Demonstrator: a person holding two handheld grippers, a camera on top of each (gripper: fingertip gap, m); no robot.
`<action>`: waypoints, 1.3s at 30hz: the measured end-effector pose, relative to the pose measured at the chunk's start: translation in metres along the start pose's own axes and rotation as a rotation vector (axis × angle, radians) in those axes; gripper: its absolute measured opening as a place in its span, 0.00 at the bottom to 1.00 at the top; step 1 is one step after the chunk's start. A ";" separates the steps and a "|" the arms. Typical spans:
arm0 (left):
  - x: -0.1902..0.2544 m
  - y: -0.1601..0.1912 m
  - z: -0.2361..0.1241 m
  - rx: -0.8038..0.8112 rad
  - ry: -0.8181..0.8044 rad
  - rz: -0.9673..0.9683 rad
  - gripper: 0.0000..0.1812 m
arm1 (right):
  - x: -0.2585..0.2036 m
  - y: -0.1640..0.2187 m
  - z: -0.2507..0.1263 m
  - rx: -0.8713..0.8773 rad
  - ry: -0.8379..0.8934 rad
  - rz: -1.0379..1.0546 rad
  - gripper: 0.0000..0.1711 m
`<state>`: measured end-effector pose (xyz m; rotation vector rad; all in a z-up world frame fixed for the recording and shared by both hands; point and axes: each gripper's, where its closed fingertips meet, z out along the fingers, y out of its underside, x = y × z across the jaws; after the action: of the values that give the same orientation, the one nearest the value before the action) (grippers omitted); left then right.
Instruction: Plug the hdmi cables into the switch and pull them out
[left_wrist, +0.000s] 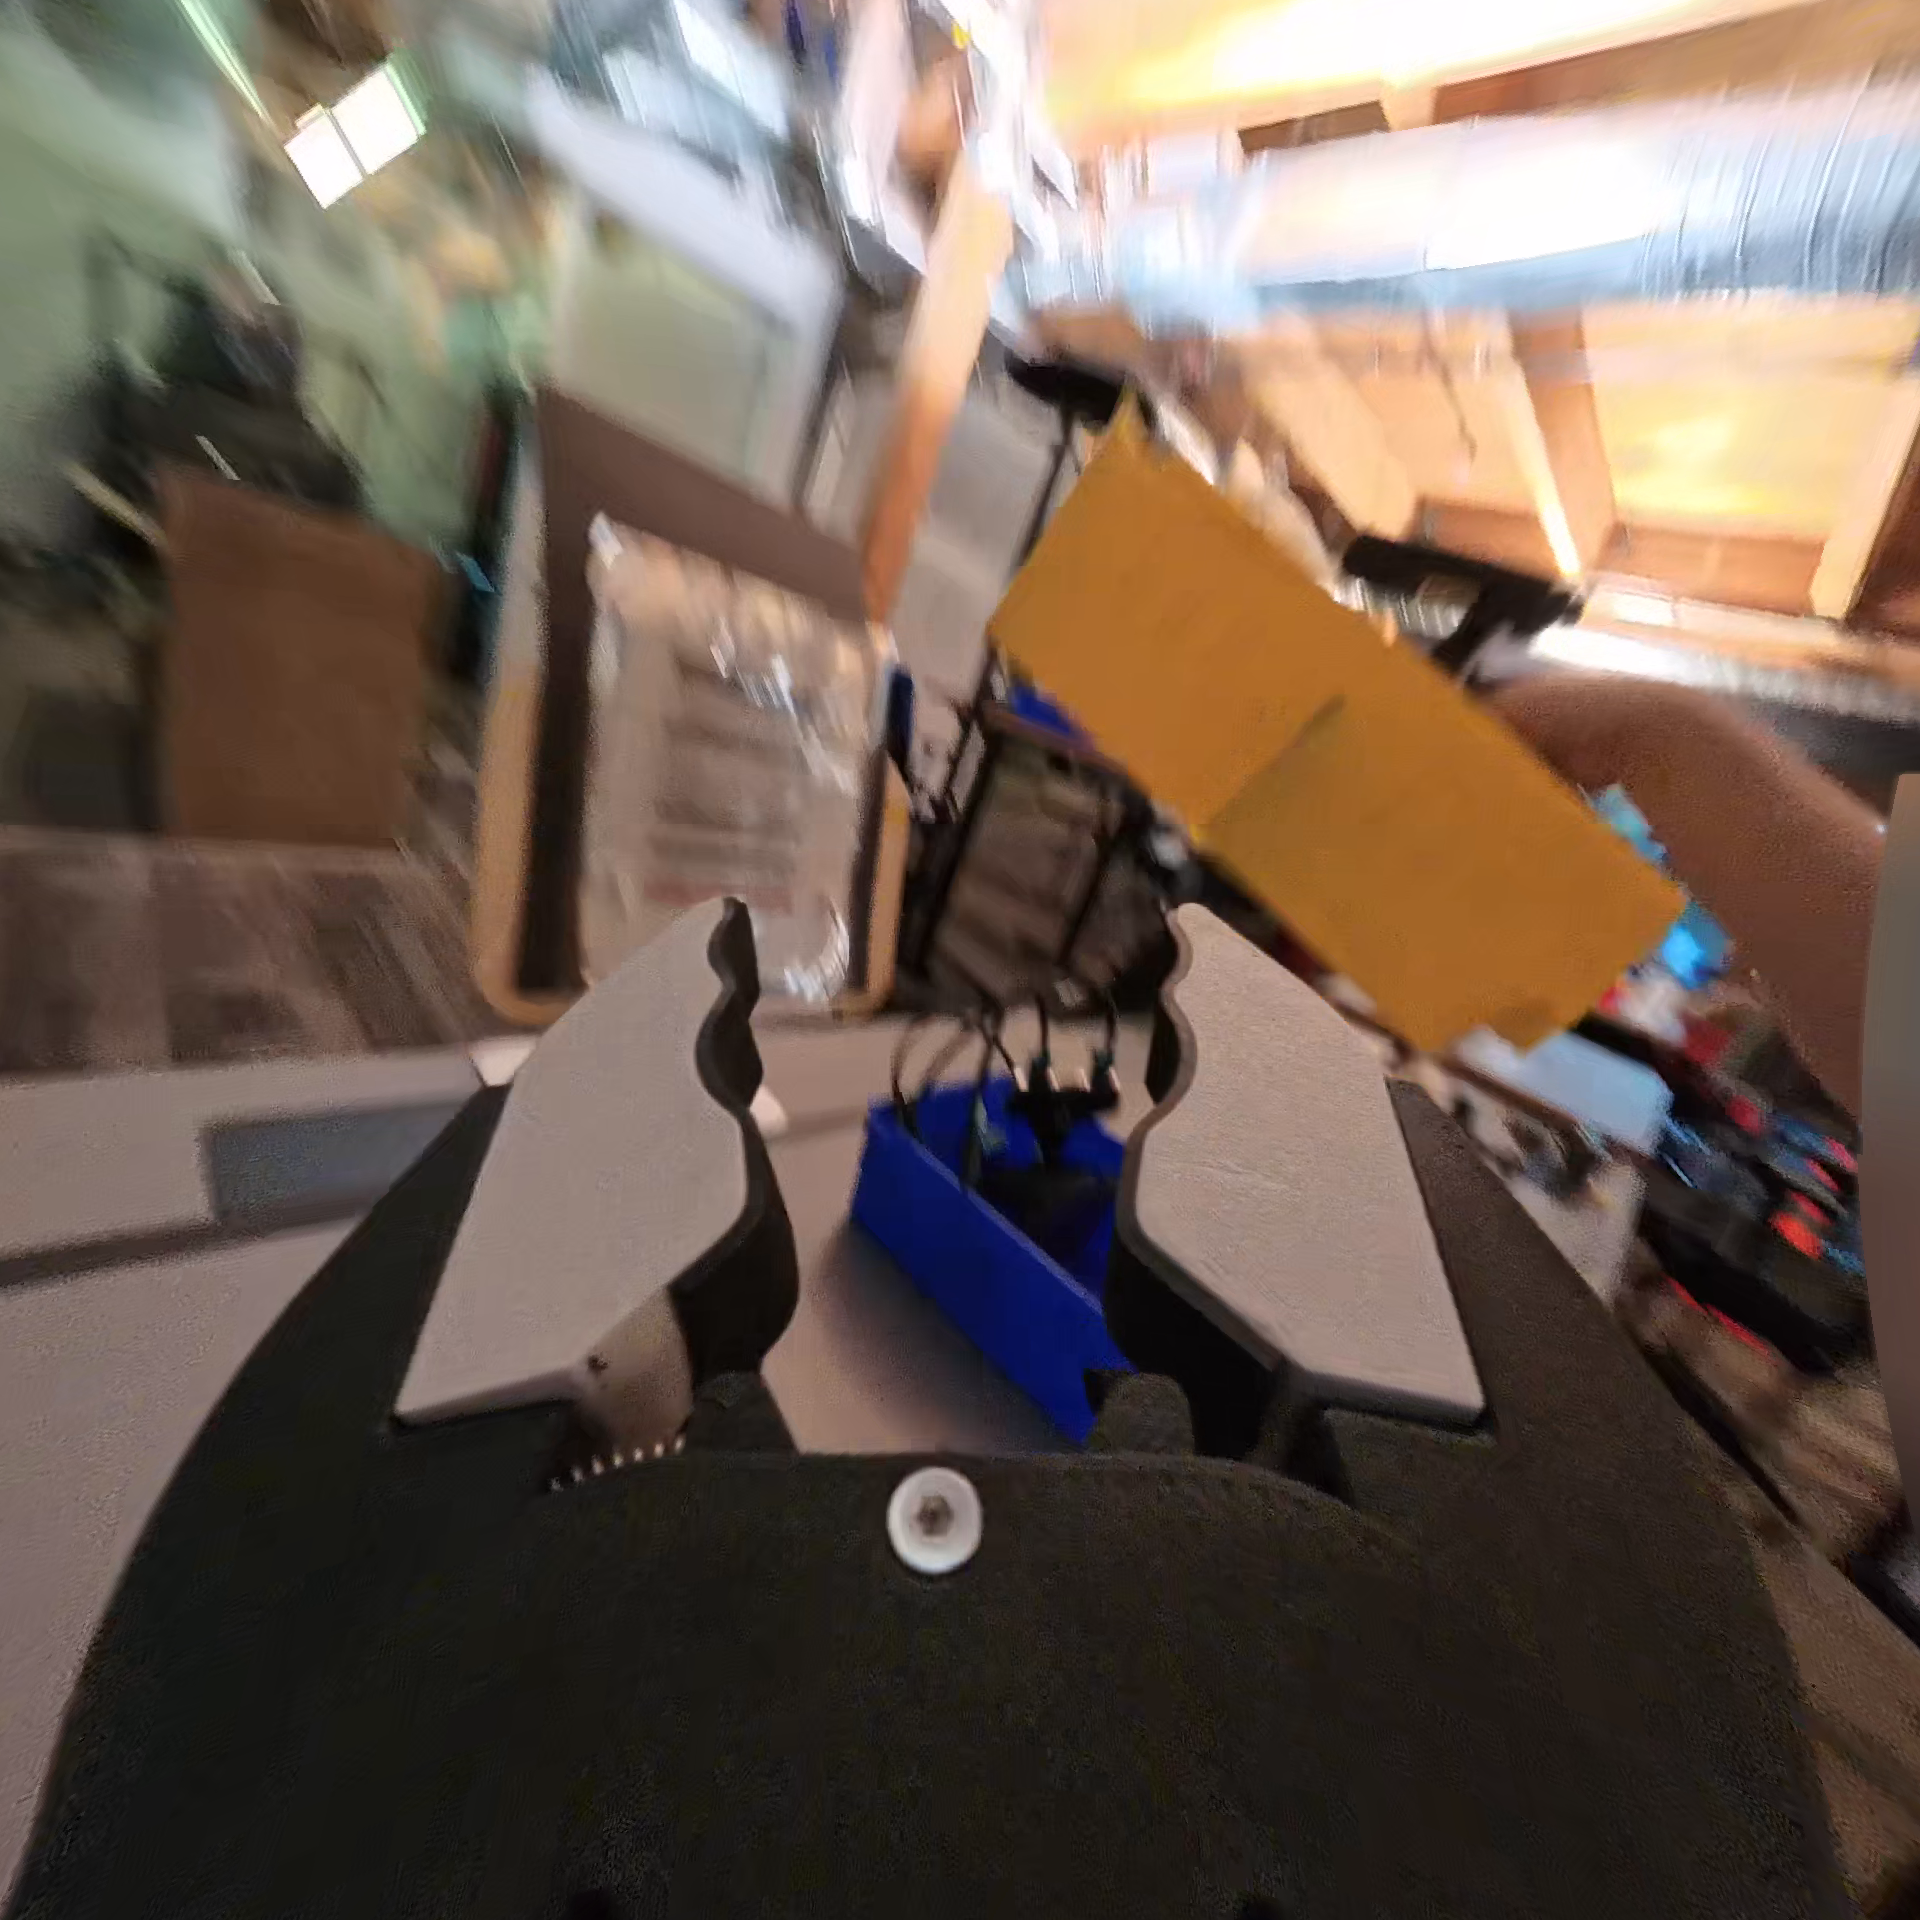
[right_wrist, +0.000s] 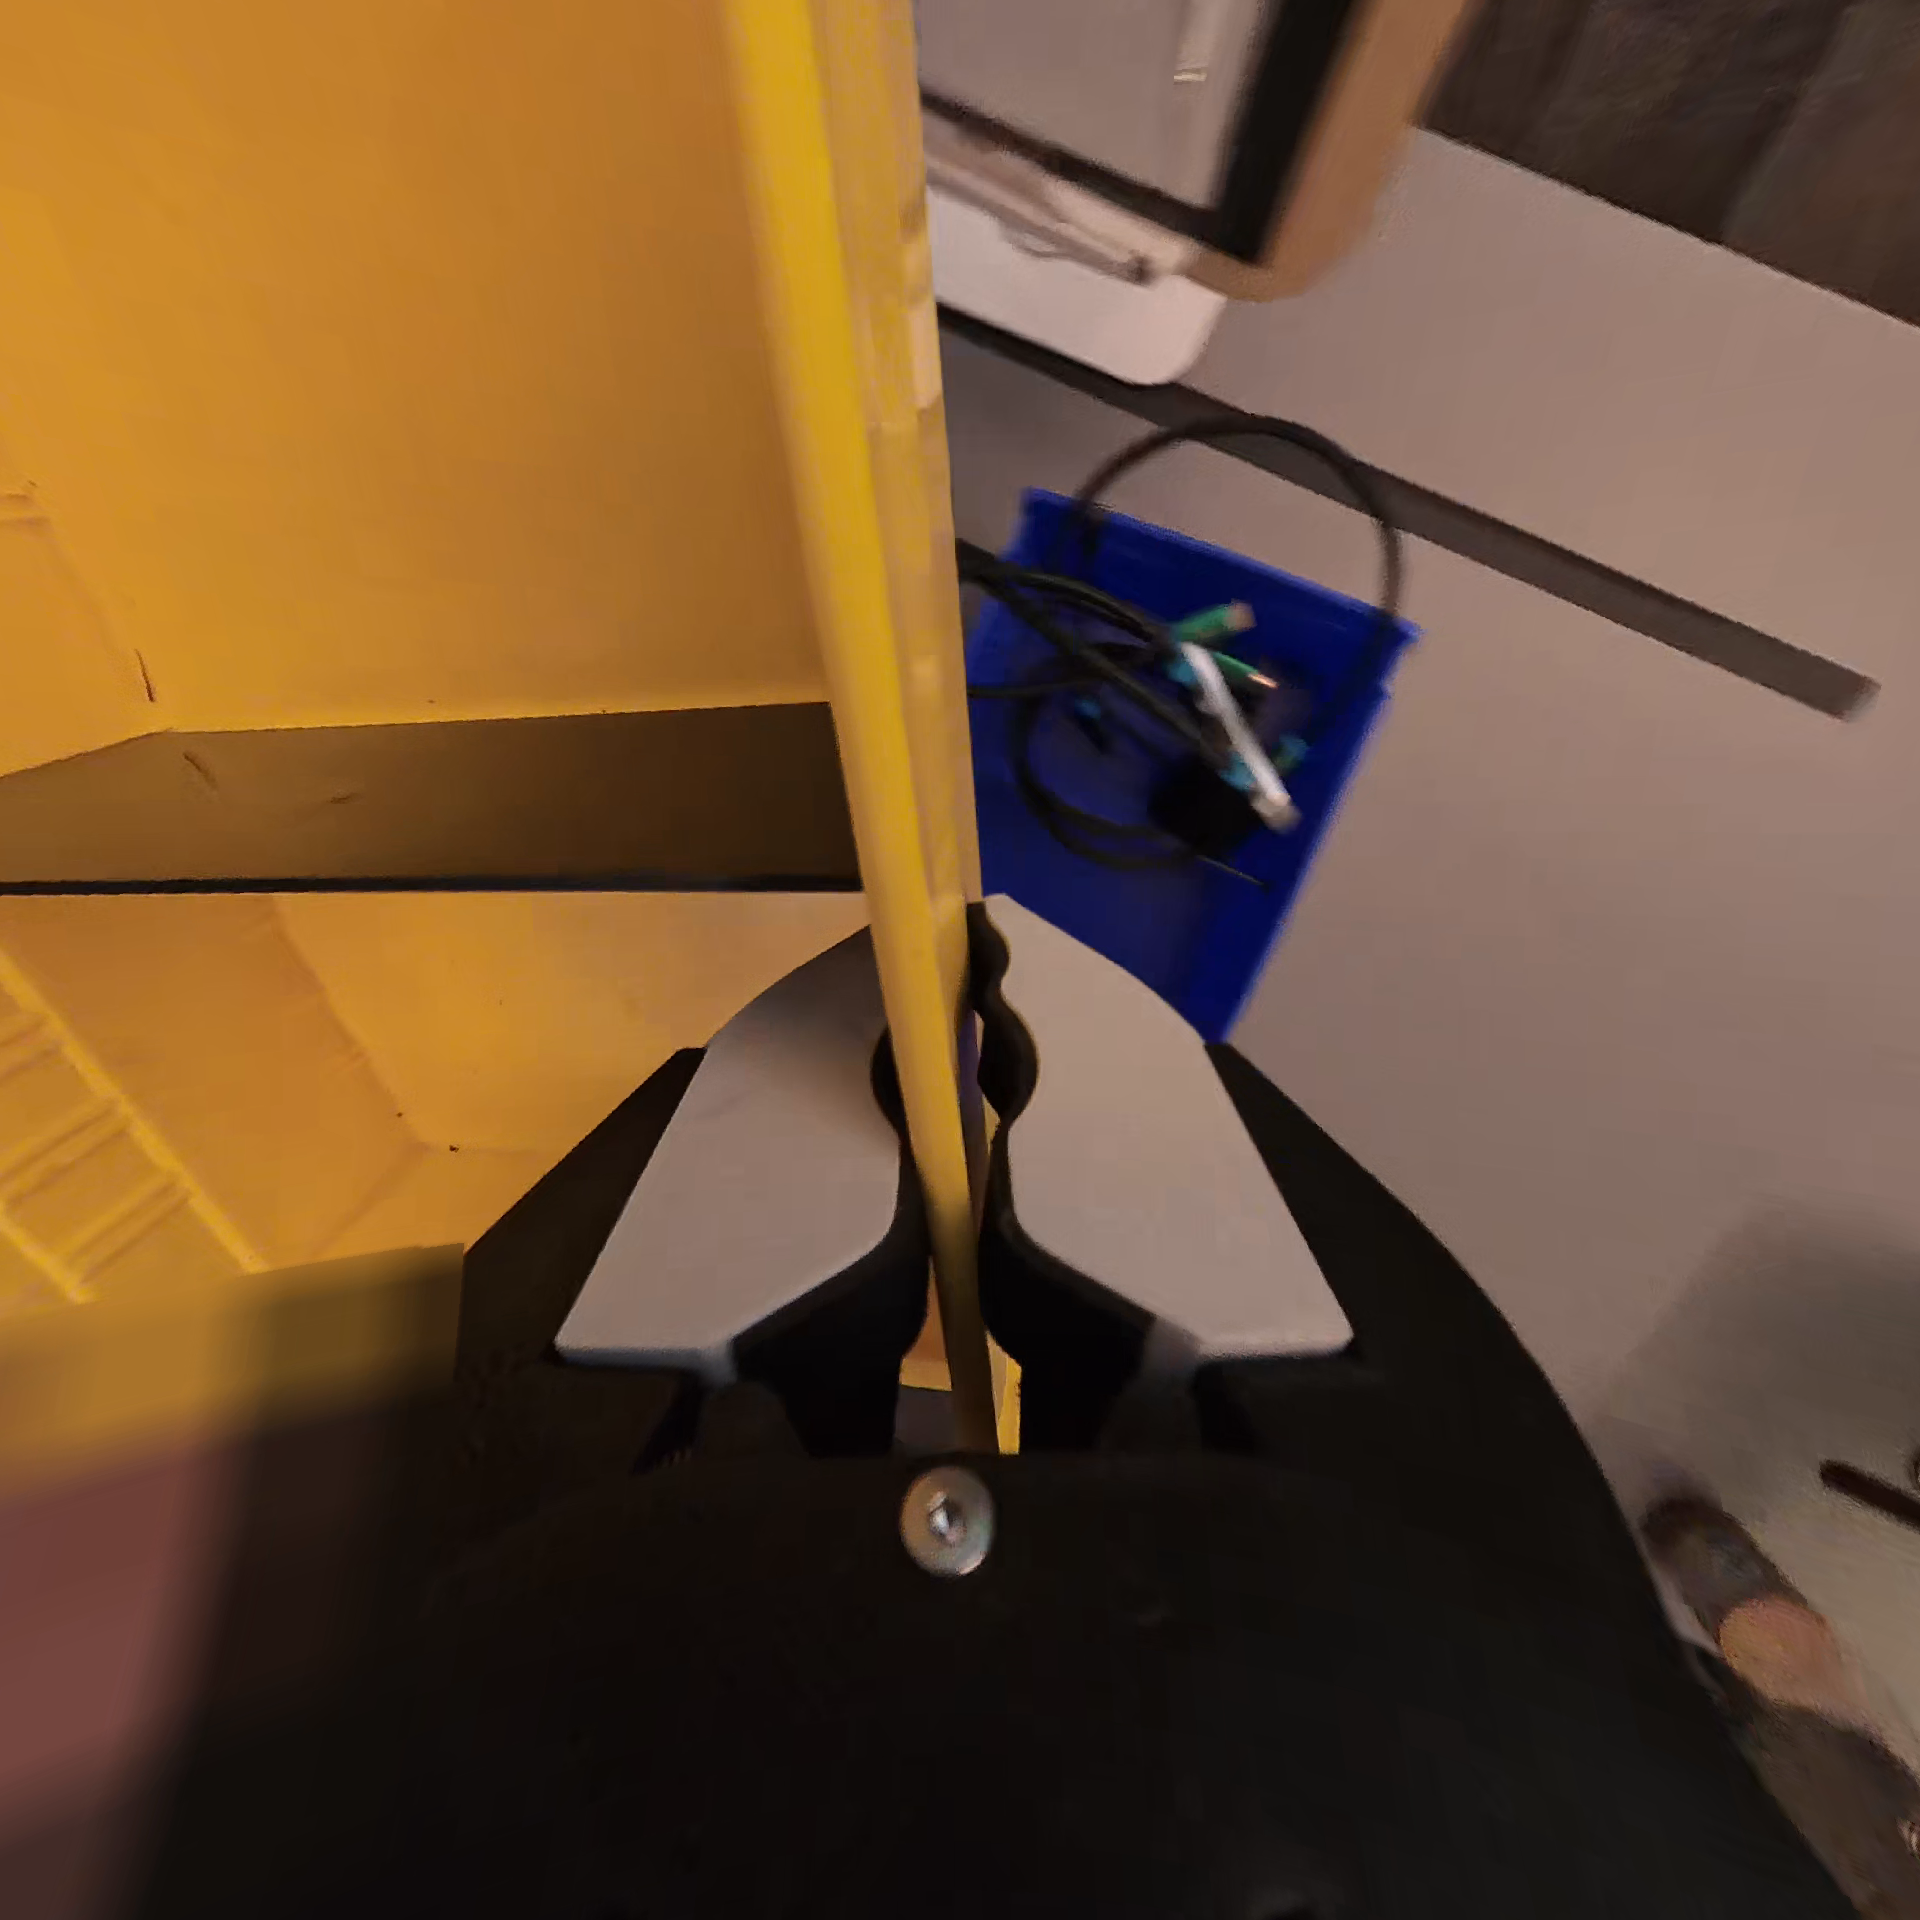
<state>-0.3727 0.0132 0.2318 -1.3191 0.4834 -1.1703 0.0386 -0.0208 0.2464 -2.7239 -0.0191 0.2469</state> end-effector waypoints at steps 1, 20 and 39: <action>-0.001 0.022 0.021 -0.108 0.035 -0.028 0.39 | 0.021 0.012 -0.012 0.020 0.024 0.032 0.03; 0.039 0.397 0.182 -1.190 0.167 -0.280 0.55 | 0.332 0.338 0.076 0.052 0.141 0.825 0.03; -0.059 0.359 0.166 -1.202 0.058 -0.301 0.05 | 0.310 0.310 0.208 -0.114 0.057 0.647 0.04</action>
<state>-0.1215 0.0840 -0.0711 -2.4409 1.1597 -1.1726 0.3007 -0.2084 -0.1166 -2.7618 0.8940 0.3530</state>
